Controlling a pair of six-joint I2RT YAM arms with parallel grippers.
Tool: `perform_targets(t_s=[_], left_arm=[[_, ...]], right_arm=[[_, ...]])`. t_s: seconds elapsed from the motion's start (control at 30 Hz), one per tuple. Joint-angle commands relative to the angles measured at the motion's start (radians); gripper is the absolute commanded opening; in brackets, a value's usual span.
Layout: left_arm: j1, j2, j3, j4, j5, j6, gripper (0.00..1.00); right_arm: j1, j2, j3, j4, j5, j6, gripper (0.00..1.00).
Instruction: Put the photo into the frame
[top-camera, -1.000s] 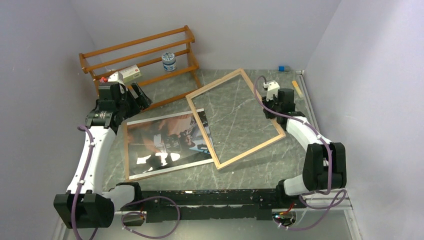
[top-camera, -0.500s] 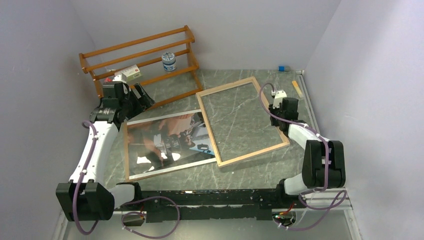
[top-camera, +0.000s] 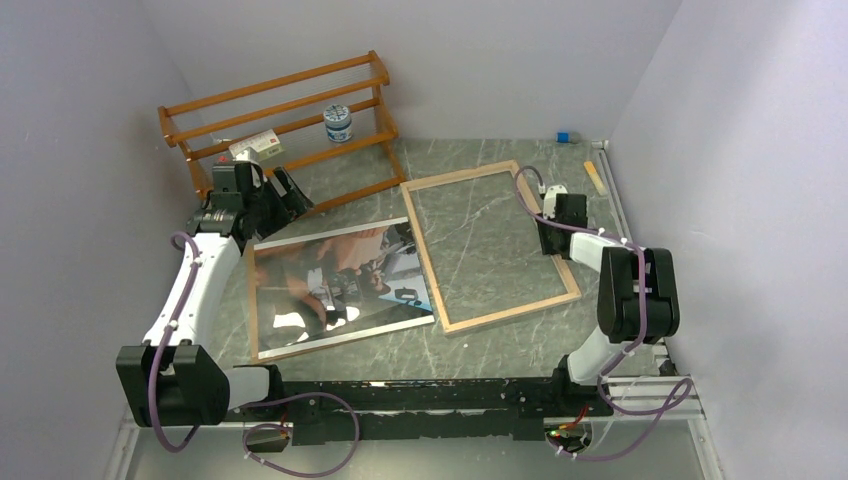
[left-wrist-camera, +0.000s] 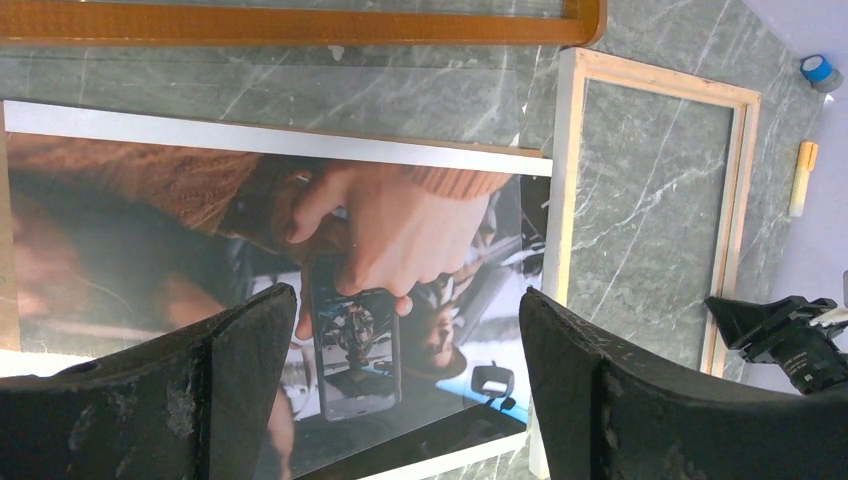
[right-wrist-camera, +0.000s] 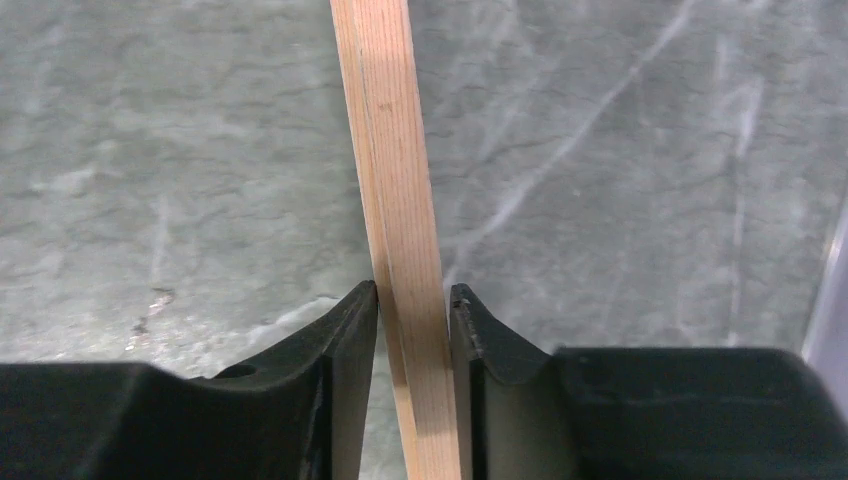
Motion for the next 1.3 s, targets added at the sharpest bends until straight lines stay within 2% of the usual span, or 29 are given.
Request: perform_targets(t_s=[0.0, 0.17, 0.23, 0.4, 0.57, 0.77, 1.07, 1.27], left_arm=[[-0.001, -0.001, 0.029, 0.035, 0.007, 0.002, 0.87], [-0.001, -0.006, 0.028, 0.031, 0.000, 0.007, 0.87], [-0.001, -0.012, 0.025, 0.029, -0.003, 0.008, 0.87], [0.000, -0.033, 0.006, 0.017, -0.017, 0.012, 0.87], [0.000, -0.059, -0.039, 0.011, -0.026, 0.005, 0.87], [-0.001, -0.089, -0.114, 0.029, -0.008, -0.029, 0.87], [-0.001, -0.125, -0.323, 0.101, -0.004, -0.083, 0.86], [-0.001, -0.116, -0.396, 0.144, -0.002, -0.105, 0.85]], right_arm=[[-0.012, -0.025, 0.072, 0.006, 0.146, 0.023, 0.40], [0.011, -0.075, 0.146, -0.082, 0.179, 0.080, 0.66], [0.027, -0.093, 0.182, -0.116, 0.197, 0.116, 0.69], [0.139, -0.099, 0.293, -0.278, 0.115, 0.281, 0.71], [0.344, -0.063, 0.345, -0.341, 0.020, 0.432, 0.71], [0.584, 0.011, 0.350, -0.329, 0.122, 0.627, 0.73], [0.741, 0.193, 0.434, -0.421, 0.196, 0.686, 0.72], [0.773, 0.246, 0.444, -0.437, 0.213, 0.680, 0.64]])
